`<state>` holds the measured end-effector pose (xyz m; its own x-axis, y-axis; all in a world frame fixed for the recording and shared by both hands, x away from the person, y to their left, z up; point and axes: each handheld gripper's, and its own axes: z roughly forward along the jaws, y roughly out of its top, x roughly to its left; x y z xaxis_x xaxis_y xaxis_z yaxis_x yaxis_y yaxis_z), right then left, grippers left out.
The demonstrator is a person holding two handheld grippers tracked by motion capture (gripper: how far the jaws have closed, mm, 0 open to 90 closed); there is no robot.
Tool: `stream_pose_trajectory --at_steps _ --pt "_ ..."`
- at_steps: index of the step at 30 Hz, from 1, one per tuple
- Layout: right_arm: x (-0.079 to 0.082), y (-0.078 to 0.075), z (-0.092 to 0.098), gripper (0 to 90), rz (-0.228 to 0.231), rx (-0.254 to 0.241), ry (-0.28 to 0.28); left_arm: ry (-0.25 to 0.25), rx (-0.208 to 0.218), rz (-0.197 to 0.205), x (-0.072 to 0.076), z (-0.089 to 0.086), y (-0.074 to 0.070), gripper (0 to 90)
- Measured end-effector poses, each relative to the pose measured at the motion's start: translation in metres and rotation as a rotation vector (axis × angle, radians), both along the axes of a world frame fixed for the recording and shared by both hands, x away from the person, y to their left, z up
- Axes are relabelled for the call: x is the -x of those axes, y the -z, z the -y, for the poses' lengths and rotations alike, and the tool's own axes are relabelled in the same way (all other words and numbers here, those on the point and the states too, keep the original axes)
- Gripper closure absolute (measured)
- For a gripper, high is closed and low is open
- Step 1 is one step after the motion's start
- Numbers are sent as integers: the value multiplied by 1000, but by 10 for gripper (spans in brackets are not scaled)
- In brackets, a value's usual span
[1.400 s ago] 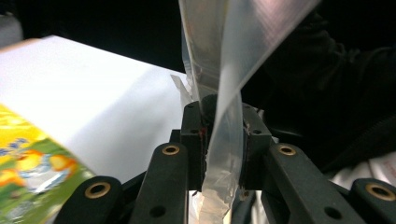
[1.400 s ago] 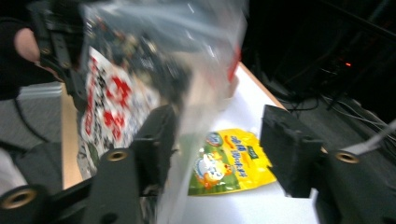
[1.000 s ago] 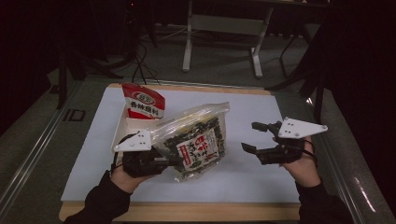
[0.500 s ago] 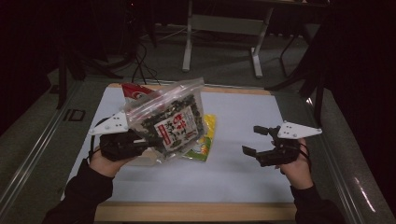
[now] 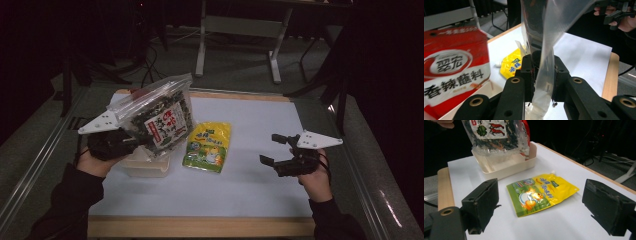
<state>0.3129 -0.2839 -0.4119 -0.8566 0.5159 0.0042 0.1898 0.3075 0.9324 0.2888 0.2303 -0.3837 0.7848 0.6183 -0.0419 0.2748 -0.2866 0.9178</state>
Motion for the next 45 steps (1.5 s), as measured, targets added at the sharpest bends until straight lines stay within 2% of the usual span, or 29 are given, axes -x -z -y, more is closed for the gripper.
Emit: stream_pose_trajectory --at_steps 7,13,18,26,33,37,42,45 --pt "-2 5 -1 136 -12 6 -5 -57 -15 -29 -10 -30 11 779" --pt "-3 8 -1 136 -16 12 -3 -86 -26 -40 -14 -46 18 779" --pt "-5 11 -3 137 -24 12 -5 -102 -57 -66 -23 -53 27 779" --pt "-6 13 -4 137 -33 21 -11 -93 -63 -95 -31 -57 38 778" --pt "-7 14 -3 137 -42 16 -11 -73 -67 -85 -29 -57 36 778" --pt "-7 13 -3 137 -43 13 -13 -60 -82 -98 -29 -56 34 779" --pt "-8 14 -3 137 -48 20 -12 -50 -128 -107 -33 -52 35 779" --pt "-8 15 -3 137 -51 17 -12 -52 -119 -121 -35 -52 39 781"
